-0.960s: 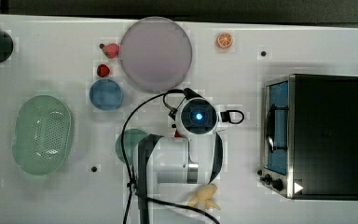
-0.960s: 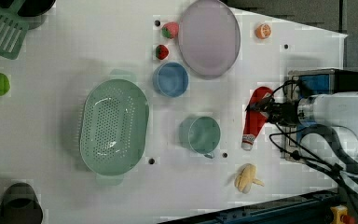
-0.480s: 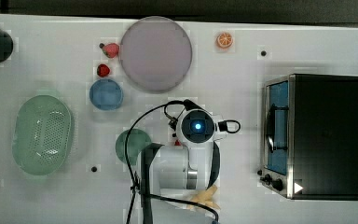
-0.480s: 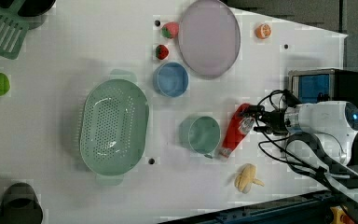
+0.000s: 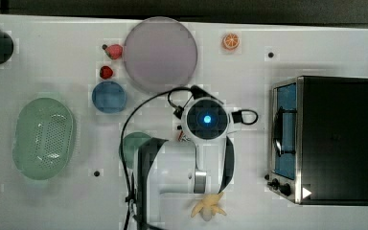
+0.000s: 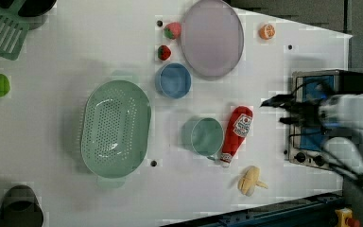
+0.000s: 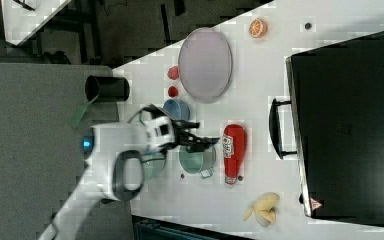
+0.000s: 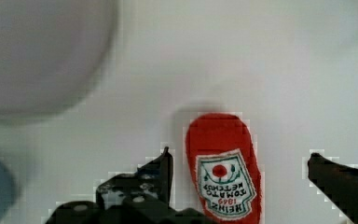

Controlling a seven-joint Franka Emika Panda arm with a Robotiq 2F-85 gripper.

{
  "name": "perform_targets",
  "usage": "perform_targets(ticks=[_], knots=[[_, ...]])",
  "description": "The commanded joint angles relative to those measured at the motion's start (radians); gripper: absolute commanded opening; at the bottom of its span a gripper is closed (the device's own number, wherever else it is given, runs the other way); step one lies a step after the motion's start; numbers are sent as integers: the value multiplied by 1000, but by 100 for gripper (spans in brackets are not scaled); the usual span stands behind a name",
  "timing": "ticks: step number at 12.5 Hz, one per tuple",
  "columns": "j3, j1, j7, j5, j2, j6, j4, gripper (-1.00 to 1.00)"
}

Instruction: Pick ketchup from plate and place it on table.

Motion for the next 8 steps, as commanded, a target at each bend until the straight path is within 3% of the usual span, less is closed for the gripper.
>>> perform_targets(ticks=[1, 5, 8], knots=[[-4, -8, 132, 23, -96, -162, 176, 100], [-3, -7, 145, 23, -109, -462, 444, 100], [-6, -8, 145, 23, -109, -671, 565, 100]])
